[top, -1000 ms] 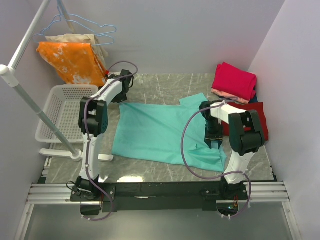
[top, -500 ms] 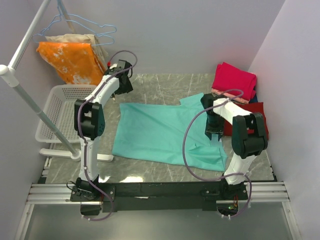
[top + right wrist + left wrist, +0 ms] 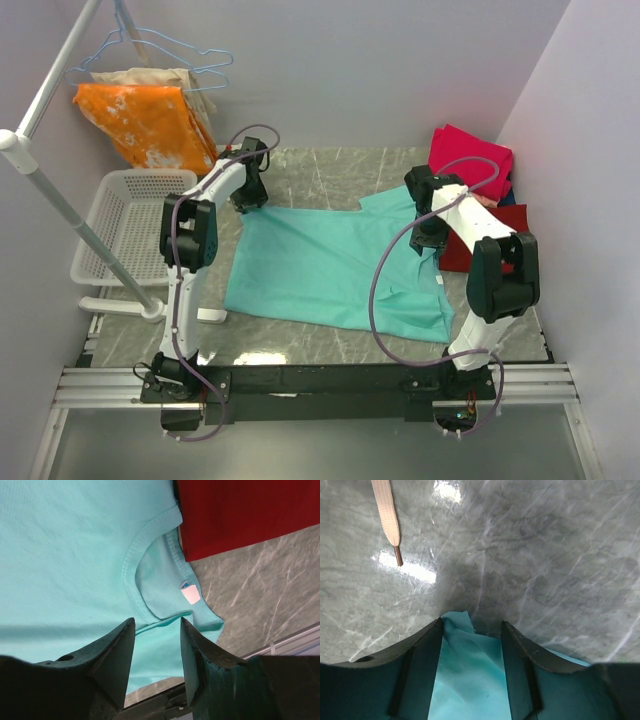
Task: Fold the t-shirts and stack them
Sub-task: Fold the tshirt
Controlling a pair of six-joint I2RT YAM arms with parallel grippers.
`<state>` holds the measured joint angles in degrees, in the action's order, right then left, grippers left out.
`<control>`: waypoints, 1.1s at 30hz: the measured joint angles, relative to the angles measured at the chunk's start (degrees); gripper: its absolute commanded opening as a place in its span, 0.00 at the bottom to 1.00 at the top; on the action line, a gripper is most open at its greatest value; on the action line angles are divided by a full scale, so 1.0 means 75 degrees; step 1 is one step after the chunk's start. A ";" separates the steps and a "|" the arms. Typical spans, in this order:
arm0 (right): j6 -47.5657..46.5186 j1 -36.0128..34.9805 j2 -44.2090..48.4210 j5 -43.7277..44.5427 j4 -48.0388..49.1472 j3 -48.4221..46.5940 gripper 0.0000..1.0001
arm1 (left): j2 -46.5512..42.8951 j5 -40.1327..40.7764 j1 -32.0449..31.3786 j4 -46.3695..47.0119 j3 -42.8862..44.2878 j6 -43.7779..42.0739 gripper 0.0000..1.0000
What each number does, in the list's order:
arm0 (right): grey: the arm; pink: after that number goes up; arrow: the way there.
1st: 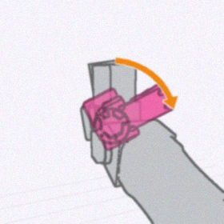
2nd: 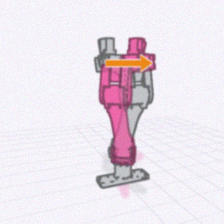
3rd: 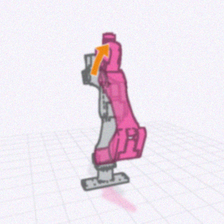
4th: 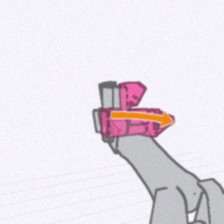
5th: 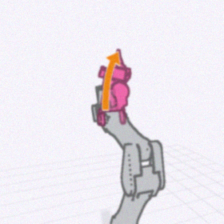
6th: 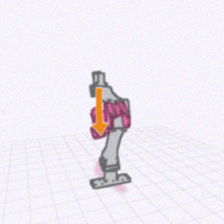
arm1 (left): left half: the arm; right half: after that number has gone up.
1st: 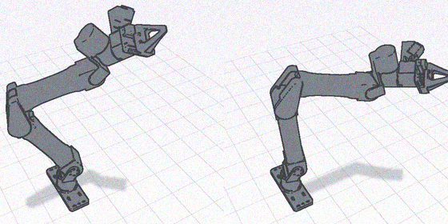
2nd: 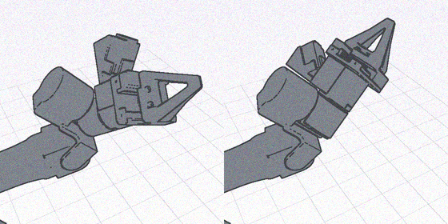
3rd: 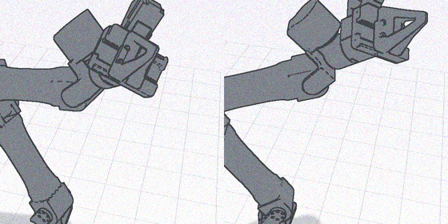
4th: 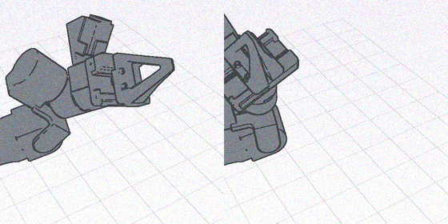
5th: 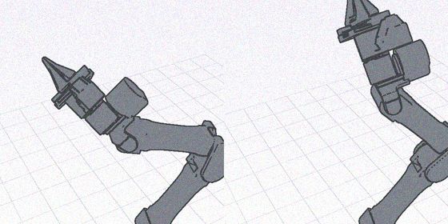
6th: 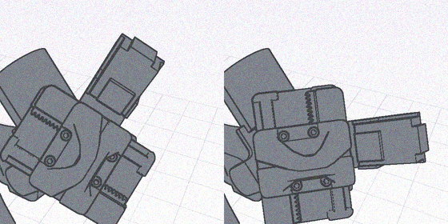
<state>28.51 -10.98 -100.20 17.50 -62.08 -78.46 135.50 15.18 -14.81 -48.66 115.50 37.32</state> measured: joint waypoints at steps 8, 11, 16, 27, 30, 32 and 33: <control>-0.0003 0.0000 -0.0064 0.0006 -0.0015 -0.0076 0.47 | 0.0015 0.0041 0.0015 -0.0090 0.0000 0.0131 0.06; -0.0003 0.0000 -0.0114 0.0015 -0.0020 -0.0216 0.47 | 0.0015 0.0058 0.0015 -0.0090 0.0000 0.0134 0.02; 0.0026 0.0003 -0.0280 0.0061 0.0015 -0.0647 0.47 | 0.0012 0.0140 0.0015 -0.0090 0.0000 0.0111 0.01; 0.0332 0.0291 -0.1644 -0.0201 0.0629 -0.2500 0.51 | -0.0379 0.0169 0.0015 -0.0096 0.0000 -0.0044 0.01; 0.0338 0.0338 -0.2401 -0.0286 0.0822 -0.3535 0.52 | -0.0746 0.0166 0.0015 -0.0070 -0.0029 -0.0102 0.01; 0.0338 0.0350 -0.2996 -0.0300 0.0918 -0.4249 0.52 | -0.0921 0.0163 0.0015 -0.0055 -0.0055 -0.0134 0.01; 0.0332 0.0350 -0.3279 -0.0315 0.0956 -0.4561 0.53 | -0.0994 0.0163 0.0015 -0.0052 -0.0073 -0.0152 0.01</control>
<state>31.00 -8.36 -124.79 15.14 -54.92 -112.66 128.05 16.40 -14.70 -49.06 114.96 36.18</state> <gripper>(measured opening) 0.517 0.044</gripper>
